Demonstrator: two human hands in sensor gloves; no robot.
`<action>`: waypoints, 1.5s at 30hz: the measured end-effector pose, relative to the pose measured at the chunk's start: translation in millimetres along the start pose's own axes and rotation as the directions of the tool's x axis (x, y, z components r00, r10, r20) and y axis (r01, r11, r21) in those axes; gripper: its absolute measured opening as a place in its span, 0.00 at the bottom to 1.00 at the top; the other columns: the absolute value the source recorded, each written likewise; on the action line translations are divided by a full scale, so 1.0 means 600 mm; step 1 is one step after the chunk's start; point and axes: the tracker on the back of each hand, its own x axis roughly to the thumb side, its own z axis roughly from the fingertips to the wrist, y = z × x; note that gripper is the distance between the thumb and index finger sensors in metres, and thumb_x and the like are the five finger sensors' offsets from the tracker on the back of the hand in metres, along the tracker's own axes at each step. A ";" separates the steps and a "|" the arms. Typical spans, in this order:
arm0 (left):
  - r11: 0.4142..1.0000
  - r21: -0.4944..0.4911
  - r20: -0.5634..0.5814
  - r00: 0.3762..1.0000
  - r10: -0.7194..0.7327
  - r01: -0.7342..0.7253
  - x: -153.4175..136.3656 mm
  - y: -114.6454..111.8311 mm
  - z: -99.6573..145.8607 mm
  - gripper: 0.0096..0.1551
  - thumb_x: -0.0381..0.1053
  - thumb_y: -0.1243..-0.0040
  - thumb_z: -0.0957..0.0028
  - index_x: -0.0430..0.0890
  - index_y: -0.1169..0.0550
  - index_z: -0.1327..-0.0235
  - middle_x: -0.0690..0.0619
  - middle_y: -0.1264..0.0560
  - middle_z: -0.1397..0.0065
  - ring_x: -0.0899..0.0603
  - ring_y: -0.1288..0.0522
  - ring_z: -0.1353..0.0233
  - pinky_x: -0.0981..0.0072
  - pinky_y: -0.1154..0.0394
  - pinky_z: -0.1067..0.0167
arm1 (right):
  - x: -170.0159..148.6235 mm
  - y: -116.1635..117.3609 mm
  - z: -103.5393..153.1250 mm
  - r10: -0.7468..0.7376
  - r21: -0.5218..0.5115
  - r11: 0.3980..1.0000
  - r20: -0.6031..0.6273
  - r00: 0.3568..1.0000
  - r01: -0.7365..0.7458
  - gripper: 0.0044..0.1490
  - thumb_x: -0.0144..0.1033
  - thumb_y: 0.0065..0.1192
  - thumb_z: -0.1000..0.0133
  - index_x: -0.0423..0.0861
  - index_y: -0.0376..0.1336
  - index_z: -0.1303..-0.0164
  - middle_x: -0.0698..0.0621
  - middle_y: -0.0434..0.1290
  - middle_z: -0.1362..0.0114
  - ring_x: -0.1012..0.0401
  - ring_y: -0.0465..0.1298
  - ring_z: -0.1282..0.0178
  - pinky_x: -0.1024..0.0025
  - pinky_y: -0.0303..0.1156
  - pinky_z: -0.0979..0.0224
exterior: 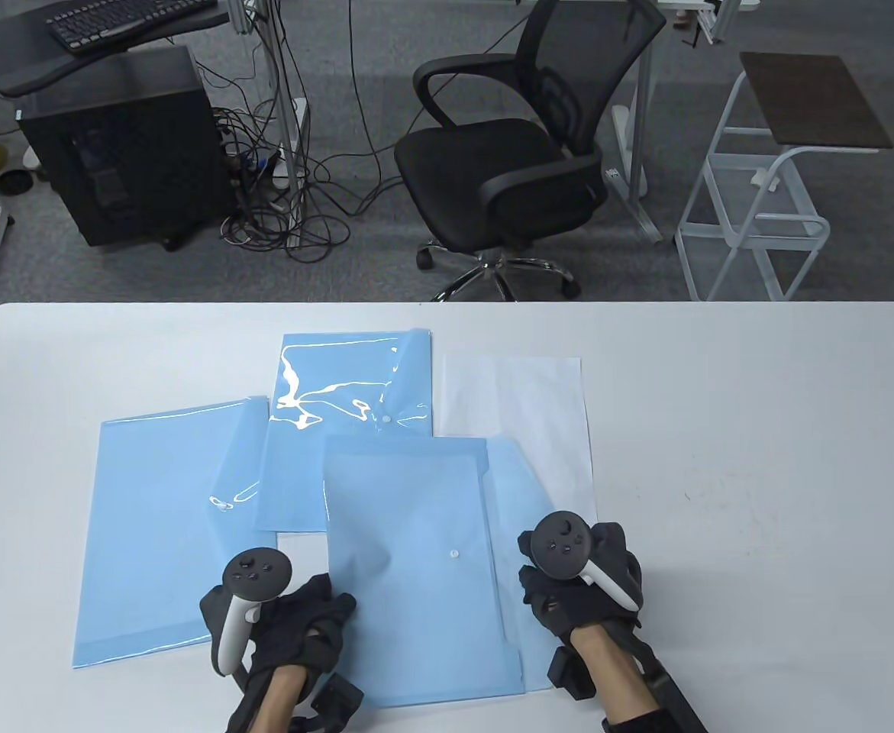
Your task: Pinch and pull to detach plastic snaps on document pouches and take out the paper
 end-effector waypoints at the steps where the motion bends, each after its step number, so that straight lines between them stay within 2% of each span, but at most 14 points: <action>1: 1.000 -0.002 0.002 1.000 0.018 -0.018 -0.001 0.000 0.001 0.25 0.45 0.42 0.38 0.41 0.29 0.30 0.51 0.18 0.37 0.45 0.11 0.49 0.59 0.14 0.53 | -0.001 0.001 0.000 -0.013 -0.001 1.000 0.001 1.000 0.013 0.32 0.28 0.68 0.42 0.35 0.64 0.27 0.31 0.76 0.28 0.39 0.82 0.40 0.52 0.85 0.45; 5: 0.992 -0.036 0.012 0.992 0.123 -0.123 -0.003 0.002 0.003 0.25 0.43 0.43 0.39 0.41 0.30 0.29 0.50 0.19 0.36 0.44 0.12 0.48 0.58 0.14 0.52 | -0.004 0.006 0.001 -0.030 -0.002 1.000 0.005 1.000 0.030 0.32 0.28 0.68 0.42 0.36 0.65 0.27 0.34 0.77 0.30 0.41 0.82 0.43 0.50 0.84 0.49; 13: 0.928 -0.170 0.029 0.939 0.342 -0.333 -0.010 0.006 0.003 0.25 0.42 0.45 0.39 0.42 0.31 0.29 0.51 0.20 0.36 0.45 0.12 0.49 0.58 0.15 0.51 | -0.008 0.015 -0.003 0.124 -0.053 0.991 -0.006 0.992 -0.124 0.33 0.32 0.74 0.45 0.41 0.66 0.29 0.42 0.79 0.37 0.47 0.83 0.52 0.53 0.83 0.55; 18: 0.906 -0.216 0.018 0.926 0.376 -0.364 -0.013 0.005 -0.001 0.25 0.42 0.46 0.39 0.40 0.32 0.29 0.51 0.20 0.37 0.46 0.13 0.49 0.58 0.15 0.51 | 0.005 0.036 -0.007 0.252 -0.080 0.965 0.047 0.967 -0.248 0.36 0.39 0.76 0.48 0.44 0.66 0.30 0.46 0.80 0.39 0.50 0.82 0.54 0.54 0.82 0.56; 24: 0.913 -0.211 0.013 0.933 0.359 -0.348 -0.016 0.007 -0.002 0.25 0.43 0.47 0.39 0.39 0.32 0.29 0.51 0.20 0.37 0.45 0.13 0.49 0.57 0.16 0.51 | 0.017 0.050 -0.010 0.248 -0.043 0.968 0.074 0.966 -0.246 0.36 0.43 0.73 0.48 0.45 0.66 0.29 0.49 0.79 0.41 0.52 0.81 0.57 0.55 0.81 0.58; 27: 0.936 -0.176 0.006 0.951 0.310 -0.304 -0.021 0.012 -0.002 0.26 0.43 0.46 0.38 0.39 0.33 0.28 0.50 0.21 0.36 0.44 0.13 0.47 0.56 0.16 0.50 | 0.005 0.041 -0.010 0.100 0.019 0.995 0.075 0.992 -0.101 0.34 0.40 0.69 0.45 0.46 0.65 0.27 0.47 0.79 0.38 0.51 0.81 0.55 0.54 0.81 0.57; 29: 0.943 -0.162 0.003 0.956 0.294 -0.290 -0.021 0.013 -0.002 0.26 0.43 0.46 0.38 0.39 0.33 0.28 0.50 0.21 0.35 0.44 0.14 0.47 0.56 0.16 0.50 | -0.003 0.037 -0.009 -0.055 0.052 0.997 0.077 0.995 0.051 0.33 0.37 0.67 0.44 0.46 0.64 0.26 0.44 0.79 0.34 0.50 0.81 0.53 0.52 0.81 0.55; 35: 0.962 -0.130 0.006 0.970 0.243 -0.240 -0.020 0.011 -0.002 0.26 0.42 0.46 0.38 0.40 0.34 0.27 0.49 0.22 0.34 0.42 0.14 0.44 0.54 0.17 0.48 | -0.022 0.033 -0.008 -0.360 0.155 0.926 0.080 0.930 0.345 0.33 0.32 0.60 0.40 0.41 0.61 0.23 0.39 0.77 0.28 0.46 0.82 0.47 0.47 0.80 0.49; 39: 0.964 -0.127 0.004 0.972 0.236 -0.234 -0.021 0.010 -0.002 0.27 0.42 0.47 0.38 0.40 0.34 0.26 0.48 0.22 0.33 0.42 0.15 0.43 0.53 0.17 0.48 | -0.032 0.038 -0.010 -0.547 0.213 0.825 0.063 0.835 0.524 0.36 0.34 0.58 0.40 0.36 0.58 0.22 0.36 0.77 0.28 0.43 0.83 0.44 0.45 0.80 0.48; 45: 0.958 -0.146 0.018 0.967 0.253 -0.248 -0.019 0.009 -0.002 0.27 0.43 0.47 0.37 0.41 0.36 0.25 0.48 0.24 0.31 0.40 0.16 0.40 0.51 0.18 0.44 | -0.040 0.052 -0.012 -0.793 0.313 0.579 0.005 0.609 0.752 0.39 0.37 0.52 0.37 0.30 0.53 0.20 0.31 0.75 0.27 0.40 0.82 0.43 0.44 0.80 0.47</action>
